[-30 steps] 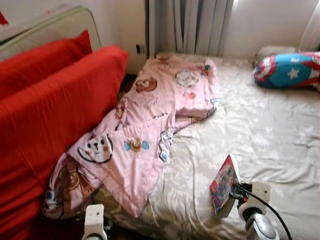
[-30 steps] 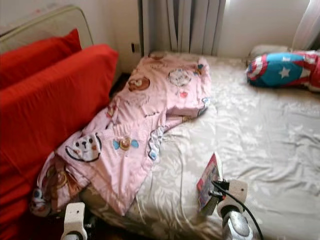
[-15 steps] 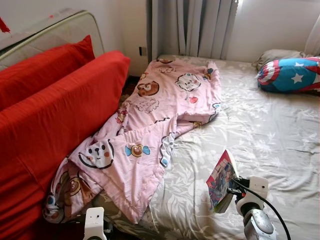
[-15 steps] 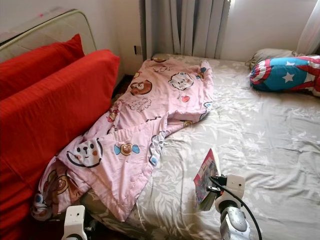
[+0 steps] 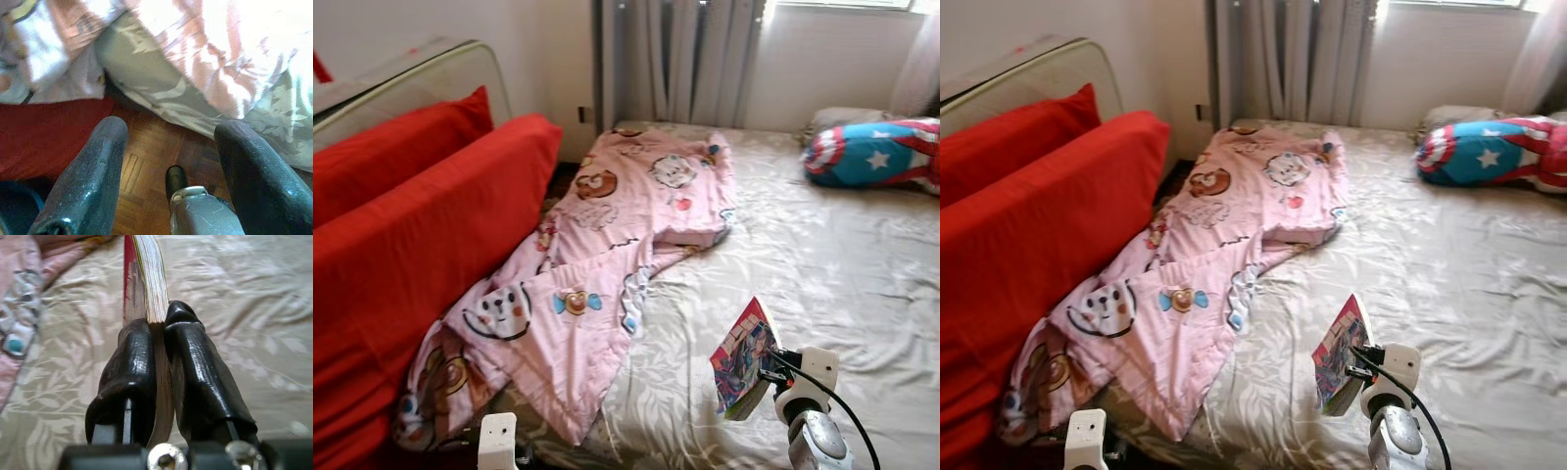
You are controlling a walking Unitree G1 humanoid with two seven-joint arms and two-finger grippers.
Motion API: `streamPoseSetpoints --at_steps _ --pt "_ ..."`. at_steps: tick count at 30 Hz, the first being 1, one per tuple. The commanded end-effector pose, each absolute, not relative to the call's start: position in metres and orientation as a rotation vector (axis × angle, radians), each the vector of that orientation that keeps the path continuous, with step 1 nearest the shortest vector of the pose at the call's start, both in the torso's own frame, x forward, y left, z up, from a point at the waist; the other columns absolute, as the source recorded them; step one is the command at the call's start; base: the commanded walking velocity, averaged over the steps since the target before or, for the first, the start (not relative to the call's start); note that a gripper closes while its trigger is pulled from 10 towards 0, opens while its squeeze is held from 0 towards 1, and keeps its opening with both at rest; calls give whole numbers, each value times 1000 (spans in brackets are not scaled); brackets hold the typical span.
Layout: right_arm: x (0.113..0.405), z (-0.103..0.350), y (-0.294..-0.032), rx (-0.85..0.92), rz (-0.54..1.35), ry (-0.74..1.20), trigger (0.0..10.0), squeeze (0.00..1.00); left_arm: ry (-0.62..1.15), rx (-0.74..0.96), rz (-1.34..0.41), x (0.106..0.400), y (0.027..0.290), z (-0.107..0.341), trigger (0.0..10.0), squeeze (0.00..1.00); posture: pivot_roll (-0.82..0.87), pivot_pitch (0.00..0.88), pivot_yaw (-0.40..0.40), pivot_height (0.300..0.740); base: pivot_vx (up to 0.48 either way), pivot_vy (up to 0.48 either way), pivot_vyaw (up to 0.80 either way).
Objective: Clean up the room
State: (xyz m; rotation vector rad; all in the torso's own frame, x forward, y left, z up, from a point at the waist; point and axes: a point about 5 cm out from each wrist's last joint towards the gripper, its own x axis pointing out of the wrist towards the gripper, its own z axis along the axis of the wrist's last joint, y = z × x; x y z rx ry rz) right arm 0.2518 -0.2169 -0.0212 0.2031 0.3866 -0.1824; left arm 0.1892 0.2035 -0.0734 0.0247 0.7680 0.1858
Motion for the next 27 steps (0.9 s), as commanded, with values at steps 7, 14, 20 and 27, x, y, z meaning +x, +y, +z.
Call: streamPoseSetpoints --at_steps 7,14,20,27 --pt "256 -17 -220 207 -204 367 10000 0 791 20 185 186 205 -75 10000 0 -137 0 -18 740 0 -264 -738" --pt "257 -15 -218 203 -201 347 10000 0 801 22 187 183 207 -77 10000 0 -134 0 -17 740 0 -260 -524" --pt "258 -15 -217 198 -200 350 10000 0 810 21 194 181 209 -78 10000 0 -134 0 -13 740 0 -261 0" --pt "259 -15 -216 199 -202 347 10000 0 814 20 194 181 209 -78 10000 0 -134 0 -13 740 0 -259 0"
